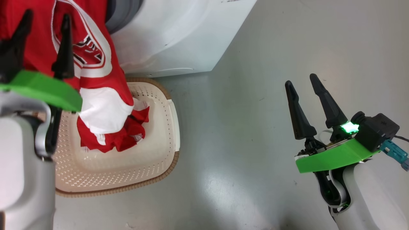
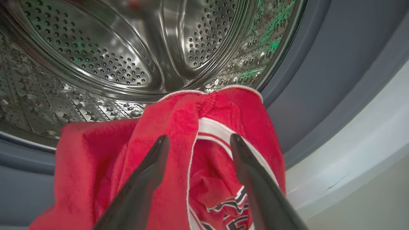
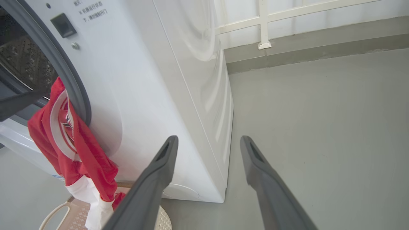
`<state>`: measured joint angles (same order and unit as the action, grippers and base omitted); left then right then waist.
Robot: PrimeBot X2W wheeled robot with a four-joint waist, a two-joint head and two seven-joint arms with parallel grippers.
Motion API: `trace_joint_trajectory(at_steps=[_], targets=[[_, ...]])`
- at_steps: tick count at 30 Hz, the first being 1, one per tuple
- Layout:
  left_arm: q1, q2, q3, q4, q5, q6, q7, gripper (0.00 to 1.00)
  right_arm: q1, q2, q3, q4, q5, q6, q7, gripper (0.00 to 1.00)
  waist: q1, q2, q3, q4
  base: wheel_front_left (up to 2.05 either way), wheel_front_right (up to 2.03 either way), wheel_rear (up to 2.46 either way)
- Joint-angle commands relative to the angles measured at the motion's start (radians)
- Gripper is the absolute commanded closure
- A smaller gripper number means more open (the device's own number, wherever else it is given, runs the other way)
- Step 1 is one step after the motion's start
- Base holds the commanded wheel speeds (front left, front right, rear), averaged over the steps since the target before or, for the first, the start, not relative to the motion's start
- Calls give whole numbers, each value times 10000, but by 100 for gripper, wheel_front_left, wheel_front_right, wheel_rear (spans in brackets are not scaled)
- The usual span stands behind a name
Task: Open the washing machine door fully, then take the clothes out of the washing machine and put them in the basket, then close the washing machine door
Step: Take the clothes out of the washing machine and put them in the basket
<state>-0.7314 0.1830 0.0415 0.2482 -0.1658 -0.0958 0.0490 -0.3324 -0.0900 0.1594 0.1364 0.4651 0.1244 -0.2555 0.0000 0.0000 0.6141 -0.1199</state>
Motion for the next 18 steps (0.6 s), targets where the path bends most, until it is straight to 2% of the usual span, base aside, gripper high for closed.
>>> trace_joint_trajectory(at_steps=[1, 9, 18], targets=[[-313, 429, 180, 56, 168, 84, 126, 0, 18, 39, 196, -247, -34, 63, -63, 0, 0, 0, 36, -14, 0, 0, 0], [-1744, 904, -370, 2138, 1011, 354, -51, 0, -40, 94, 164, -282, -42, 63, -63, 0, 0, 0, 147, -81, 0, 0, 0], [-3213, 1101, -805, 4632, 1406, 461, -823, 0, -64, 120, 217, -275, -48, 63, -63, 0, 0, 0, 156, -138, 0, 0, 0]])
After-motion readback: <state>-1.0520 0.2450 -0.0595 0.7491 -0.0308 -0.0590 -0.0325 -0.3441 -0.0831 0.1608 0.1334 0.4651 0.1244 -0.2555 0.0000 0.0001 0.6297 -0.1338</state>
